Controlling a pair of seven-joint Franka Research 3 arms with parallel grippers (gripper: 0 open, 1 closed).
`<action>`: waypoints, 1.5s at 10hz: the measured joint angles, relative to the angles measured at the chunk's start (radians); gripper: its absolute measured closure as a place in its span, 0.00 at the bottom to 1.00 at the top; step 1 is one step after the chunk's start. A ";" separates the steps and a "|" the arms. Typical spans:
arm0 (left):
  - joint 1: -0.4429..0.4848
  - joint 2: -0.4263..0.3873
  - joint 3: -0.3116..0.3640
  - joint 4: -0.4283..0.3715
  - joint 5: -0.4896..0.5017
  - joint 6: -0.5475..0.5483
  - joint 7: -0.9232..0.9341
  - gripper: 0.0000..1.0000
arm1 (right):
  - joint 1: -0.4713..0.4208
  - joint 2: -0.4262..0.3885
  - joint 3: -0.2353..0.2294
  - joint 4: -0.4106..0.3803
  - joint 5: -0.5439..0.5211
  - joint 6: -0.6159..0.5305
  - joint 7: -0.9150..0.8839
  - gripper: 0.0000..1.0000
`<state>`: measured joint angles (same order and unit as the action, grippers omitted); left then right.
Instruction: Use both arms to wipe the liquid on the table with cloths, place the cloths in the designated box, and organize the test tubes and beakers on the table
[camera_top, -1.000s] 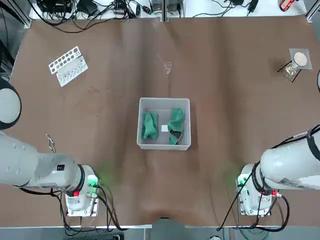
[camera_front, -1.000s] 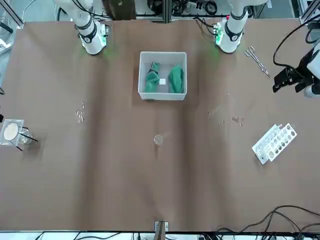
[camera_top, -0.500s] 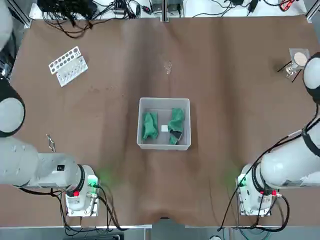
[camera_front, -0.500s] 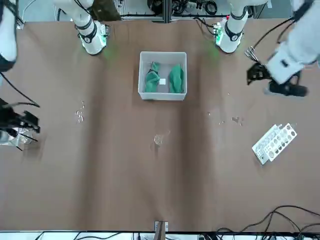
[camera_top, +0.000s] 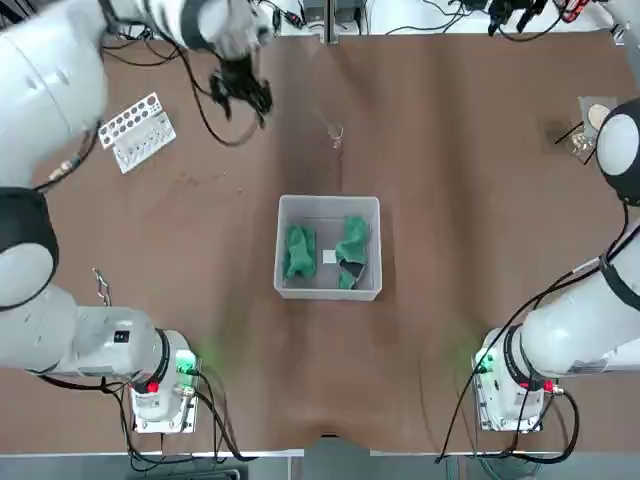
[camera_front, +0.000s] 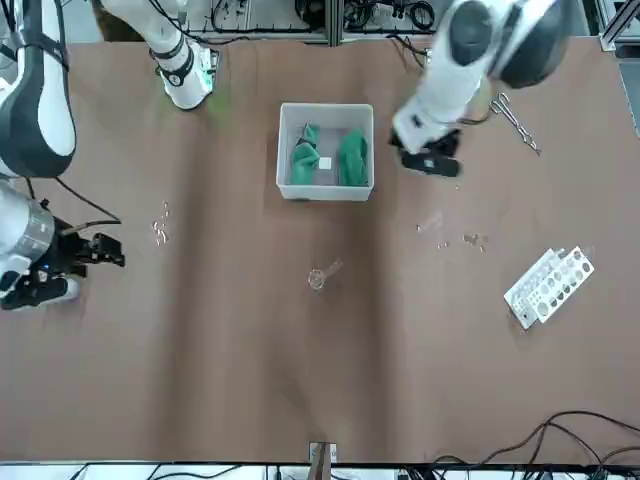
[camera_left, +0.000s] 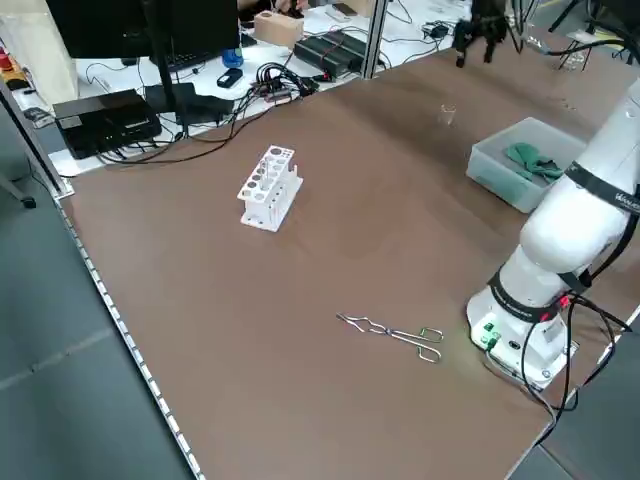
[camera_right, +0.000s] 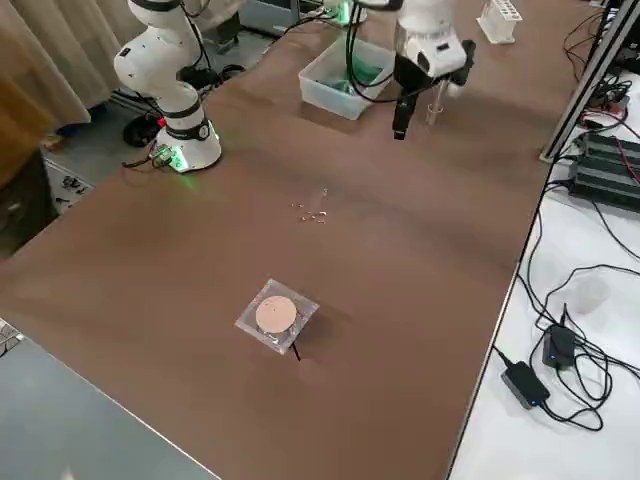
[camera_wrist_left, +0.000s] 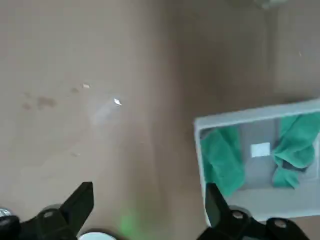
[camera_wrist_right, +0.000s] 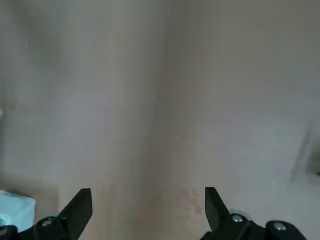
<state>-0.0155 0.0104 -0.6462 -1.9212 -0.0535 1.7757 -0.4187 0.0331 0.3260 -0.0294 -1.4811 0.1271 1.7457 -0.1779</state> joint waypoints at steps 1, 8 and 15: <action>-0.001 0.016 -0.069 -0.070 -0.013 0.077 -0.036 0.01 | 0.012 0.000 0.003 -0.045 0.013 0.032 0.015 0.00; -0.122 0.438 -0.181 -0.158 0.236 0.402 -0.333 0.01 | 0.503 -0.088 0.016 -0.234 -0.026 0.124 0.787 0.00; -0.141 0.625 -0.180 -0.164 0.441 0.455 -0.469 0.12 | 0.693 -0.087 -0.008 -0.370 -0.169 0.274 1.095 0.00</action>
<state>-0.1562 0.6353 -0.8263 -2.0856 0.3872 2.2309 -0.8874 0.7261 0.2388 -0.0378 -1.8511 -0.0417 2.0201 0.9172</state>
